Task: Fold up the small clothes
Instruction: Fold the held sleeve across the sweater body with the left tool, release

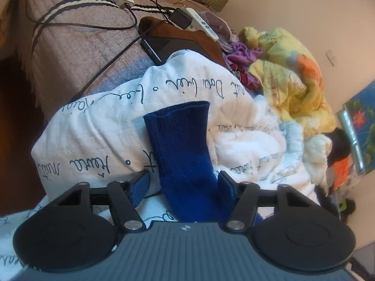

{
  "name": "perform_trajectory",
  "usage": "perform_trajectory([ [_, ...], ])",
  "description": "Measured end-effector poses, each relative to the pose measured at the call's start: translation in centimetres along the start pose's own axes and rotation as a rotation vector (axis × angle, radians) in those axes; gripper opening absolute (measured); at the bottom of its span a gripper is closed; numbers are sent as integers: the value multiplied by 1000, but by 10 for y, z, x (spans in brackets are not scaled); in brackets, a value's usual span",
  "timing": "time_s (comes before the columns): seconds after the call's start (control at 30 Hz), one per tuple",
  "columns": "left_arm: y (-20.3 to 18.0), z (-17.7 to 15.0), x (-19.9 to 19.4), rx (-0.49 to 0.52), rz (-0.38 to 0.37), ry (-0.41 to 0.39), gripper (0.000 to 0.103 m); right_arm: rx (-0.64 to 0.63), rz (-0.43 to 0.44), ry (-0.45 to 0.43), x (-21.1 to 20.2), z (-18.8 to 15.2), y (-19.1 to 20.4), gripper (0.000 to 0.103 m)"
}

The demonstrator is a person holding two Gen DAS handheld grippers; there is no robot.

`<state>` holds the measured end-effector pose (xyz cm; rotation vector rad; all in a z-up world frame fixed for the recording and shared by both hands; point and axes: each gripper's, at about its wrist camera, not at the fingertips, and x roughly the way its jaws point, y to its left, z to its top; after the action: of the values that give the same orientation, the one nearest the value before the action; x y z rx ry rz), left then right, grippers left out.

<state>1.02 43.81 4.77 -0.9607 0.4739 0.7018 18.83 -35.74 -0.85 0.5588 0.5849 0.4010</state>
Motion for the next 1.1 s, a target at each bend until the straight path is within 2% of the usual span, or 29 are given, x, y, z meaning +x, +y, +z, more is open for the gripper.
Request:
perform_trajectory([
  [0.03,0,-1,2,7,7,-4,60,1,1,0,0,0,0,69],
  [0.1,0,-3,7,28,19,3,43,3,2,0,0,1,-1,69],
  [0.13,-3,-3,9,42,26,8,17,5,3,-1,0,1,-1,69],
  [0.17,-6,-3,11,52,34,8,3,6,4,-1,0,1,-1,70],
  [0.27,-29,-10,-8,87,63,-59,3,3,2,-1,0,1,-1,70],
  [0.37,-90,-41,-43,205,-41,-139,3,4,2,-1,1,1,-1,70],
  [0.47,-178,-114,-74,440,-210,-179,2,5,4,-1,0,1,-2,70],
  [0.53,-233,-185,-92,635,-357,-144,3,14,8,-2,0,1,-2,70],
  [0.57,-254,-225,-100,724,-437,-102,3,20,11,-3,0,2,-3,70],
  [0.6,-271,-269,-106,835,-513,-35,5,25,15,-3,0,2,-4,70],
  [0.67,-290,-352,-117,1058,-599,89,47,41,23,-5,-1,2,-6,70],
  [0.7,-289,-386,-122,1139,-628,141,63,47,27,-5,-1,1,-7,70],
  [0.73,-284,-412,-127,1204,-644,166,88,51,30,-5,-1,1,-7,70],
  [0.77,-274,-430,-134,1242,-651,148,93,53,32,-4,-1,1,-7,70],
  [0.8,-262,-441,-141,1263,-663,110,94,53,34,-3,-1,1,-8,70],
  [0.87,-242,-445,-148,1277,-682,98,97,56,34,-2,-1,1,-7,70],
  [0.97,-219,-428,-143,1219,-663,124,98,79,-6,39,-2,7,1,70],
  [1.03,-207,-407,-134,1145,-629,114,103,178,-27,101,-6,14,12,76],
  [1.1,-201,-389,-122,1064,-601,128,103,191,52,182,-3,16,28,78],
])
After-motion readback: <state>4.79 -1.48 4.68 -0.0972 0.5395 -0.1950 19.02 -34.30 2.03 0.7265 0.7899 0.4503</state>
